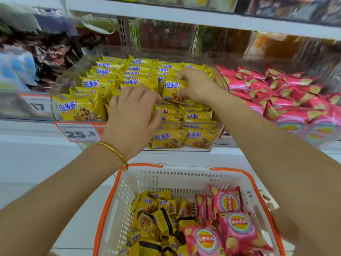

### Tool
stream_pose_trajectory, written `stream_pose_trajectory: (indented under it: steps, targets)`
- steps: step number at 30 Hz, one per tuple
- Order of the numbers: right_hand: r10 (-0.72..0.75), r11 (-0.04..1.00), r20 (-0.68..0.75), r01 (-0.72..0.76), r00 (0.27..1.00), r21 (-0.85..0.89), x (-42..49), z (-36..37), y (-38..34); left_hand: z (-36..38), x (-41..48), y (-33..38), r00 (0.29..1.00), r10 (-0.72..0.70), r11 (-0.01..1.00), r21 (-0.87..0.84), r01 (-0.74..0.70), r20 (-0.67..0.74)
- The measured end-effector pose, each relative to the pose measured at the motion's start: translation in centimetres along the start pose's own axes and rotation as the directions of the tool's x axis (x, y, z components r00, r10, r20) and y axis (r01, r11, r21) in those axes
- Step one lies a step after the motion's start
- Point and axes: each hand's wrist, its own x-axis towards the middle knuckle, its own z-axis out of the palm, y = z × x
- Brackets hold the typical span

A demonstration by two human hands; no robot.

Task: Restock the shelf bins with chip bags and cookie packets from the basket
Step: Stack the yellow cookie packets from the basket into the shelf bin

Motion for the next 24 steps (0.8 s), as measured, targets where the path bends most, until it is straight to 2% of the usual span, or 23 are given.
stream_pose_trajectory:
  steps: [2,7,12,17,20,24]
  targets:
    - [-0.033,0.999,-0.06,0.034,0.998,0.009,1.0,-0.3,0.5,0.1,-0.1,-0.3,1.0,0.006,1.0,0.013,-0.006,0.009]
    - [-0.108,0.994,-0.033,0.109,0.994,0.028,2.0,0.8,0.4,0.3,0.1,-0.5,1.0,-0.005,1.0,0.03,0.004,0.021]
    - [-0.107,0.991,-0.051,0.102,0.993,-0.091,2.0,1.3,0.5,0.4,0.3,-0.3,1.0,-0.008,1.0,0.023,0.008,0.01]
    - [-0.135,0.991,-0.165,0.129,0.977,-0.047,1.7,1.8,0.6,0.5,0.4,-0.3,1.0,0.003,1.0,0.03,-0.003,-0.009]
    - [-0.148,0.986,-0.122,0.137,0.981,-0.096,1.6,2.6,0.2,0.7,0.3,-0.4,1.0,0.022,0.999,0.049,-0.022,-0.012]
    - [-0.127,0.991,-0.062,0.124,0.99,-0.048,0.9,1.8,0.4,0.6,0.0,-0.5,0.999,0.039,0.999,0.036,-0.038,-0.017]
